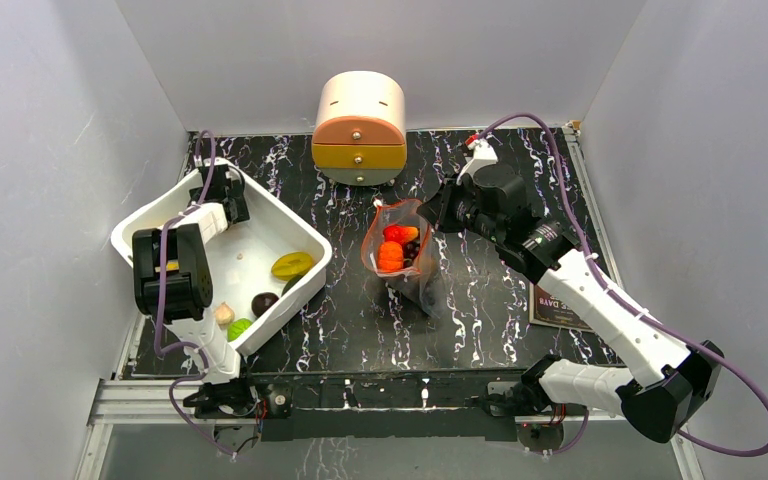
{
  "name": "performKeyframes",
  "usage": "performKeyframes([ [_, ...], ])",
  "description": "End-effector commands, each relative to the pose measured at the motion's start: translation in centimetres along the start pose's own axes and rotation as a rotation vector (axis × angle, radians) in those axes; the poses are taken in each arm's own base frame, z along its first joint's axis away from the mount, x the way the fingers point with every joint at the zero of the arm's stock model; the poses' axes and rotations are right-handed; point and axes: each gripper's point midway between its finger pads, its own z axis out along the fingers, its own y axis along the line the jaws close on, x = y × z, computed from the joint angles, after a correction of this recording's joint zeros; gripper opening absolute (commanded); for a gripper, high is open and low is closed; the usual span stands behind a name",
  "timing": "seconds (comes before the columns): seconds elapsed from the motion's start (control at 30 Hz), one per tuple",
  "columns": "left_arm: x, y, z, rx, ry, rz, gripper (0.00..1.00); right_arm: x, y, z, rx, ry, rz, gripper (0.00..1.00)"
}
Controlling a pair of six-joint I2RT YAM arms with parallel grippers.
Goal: Place the food in the zip-top bag and seal the zipper
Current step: Pick up the fake fruit from the bin.
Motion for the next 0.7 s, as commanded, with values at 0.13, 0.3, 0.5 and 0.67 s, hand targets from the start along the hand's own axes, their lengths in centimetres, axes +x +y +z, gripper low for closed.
performKeyframes([
  [0.13, -2.1, 0.2, -0.3, 0.004, -0.018, -0.010, 0.54, -4.2, 2.2, -1.8, -0.064, -0.143, 0.008, 0.00],
  [0.3, -1.9, 0.3, -1.9, 0.018, 0.005, -0.031, 0.51, -3.8, 2.1, -1.5, -0.067, -0.131, 0.009, 0.00],
  [0.5, -1.4, -0.3, -4.8, 0.085, 0.056, -0.091, 0.51, -3.5, 2.3, -1.3, -0.080, -0.128, 0.013, 0.00],
  [0.67, -0.4, -0.6, -7.3, 0.140, 0.100, -0.116, 0.49, -3.1, 2.4, -0.9, -0.092, -0.106, 0.011, 0.00],
])
